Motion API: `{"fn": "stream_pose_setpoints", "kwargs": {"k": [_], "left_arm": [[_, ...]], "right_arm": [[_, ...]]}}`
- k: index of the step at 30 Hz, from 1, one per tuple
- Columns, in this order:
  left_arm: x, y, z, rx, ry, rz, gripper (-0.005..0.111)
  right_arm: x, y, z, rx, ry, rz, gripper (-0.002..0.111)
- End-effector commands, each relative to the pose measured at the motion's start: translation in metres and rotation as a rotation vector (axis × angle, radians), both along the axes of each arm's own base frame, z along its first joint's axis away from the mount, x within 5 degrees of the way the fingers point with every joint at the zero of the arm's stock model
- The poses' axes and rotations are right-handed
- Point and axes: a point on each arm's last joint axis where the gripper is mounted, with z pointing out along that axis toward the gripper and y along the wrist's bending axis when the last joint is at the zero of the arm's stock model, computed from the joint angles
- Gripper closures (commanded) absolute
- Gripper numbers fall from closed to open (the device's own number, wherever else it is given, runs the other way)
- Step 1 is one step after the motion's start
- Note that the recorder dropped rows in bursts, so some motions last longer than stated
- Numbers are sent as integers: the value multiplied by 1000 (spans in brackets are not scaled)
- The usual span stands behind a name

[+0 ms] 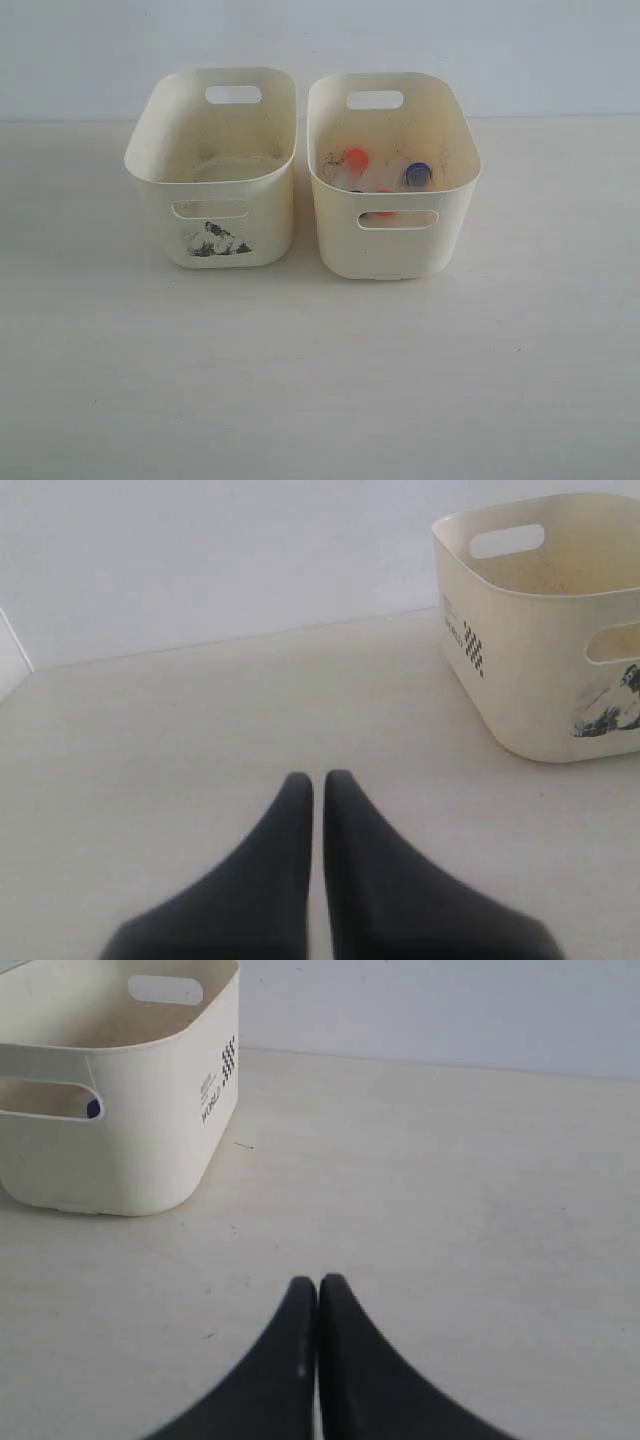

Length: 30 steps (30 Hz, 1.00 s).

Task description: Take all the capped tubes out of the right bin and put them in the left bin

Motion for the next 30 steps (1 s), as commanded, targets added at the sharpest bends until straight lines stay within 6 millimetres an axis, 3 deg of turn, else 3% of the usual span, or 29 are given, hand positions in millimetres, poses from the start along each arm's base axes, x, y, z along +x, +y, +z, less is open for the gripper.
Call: {"fn": "stream_pose_setpoints", "kwargs": {"k": [1,4,13,15,16,19,21,23,24,26,27,30], "left_arm": [[0,0,2,-13,-16,2,102],[0,0,2,-13,-16,2,102],[0,0,2,-13,-16,2,102],[0,0,2,-13,-16,2,102],[0,0,2,-13,-16,2,102],[0,0,2,-13,-16,2,102],[0,0,2,-13,-16,2,102],[0,0,2,-13,-16,2,102],[0,0,2,-13,-16,2,102],[0,0,2,-13,-16,2,102],[0,0,2,-13,-16,2,102],[0,0,2,-13,-16,2,102]], "right_arm": [[1,0,4,-71,-45,17,108],[2,0,13,-167,-143,32,108],[3,0,23,-165,-253,25,108],[2,0,38,-144,-417,16,108],[-2,1,56,-61,-625,4,108],[-16,1,81,-26,-943,2,108],[-44,0,105,22,-1349,8,108],[-55,-2,117,85,-1466,12,108],[-51,-3,124,102,-1387,0,108],[-34,-2,145,25,-959,-13,108],[-16,0,154,-27,-629,3,108],[13,2,170,4,-297,20,108]]}}
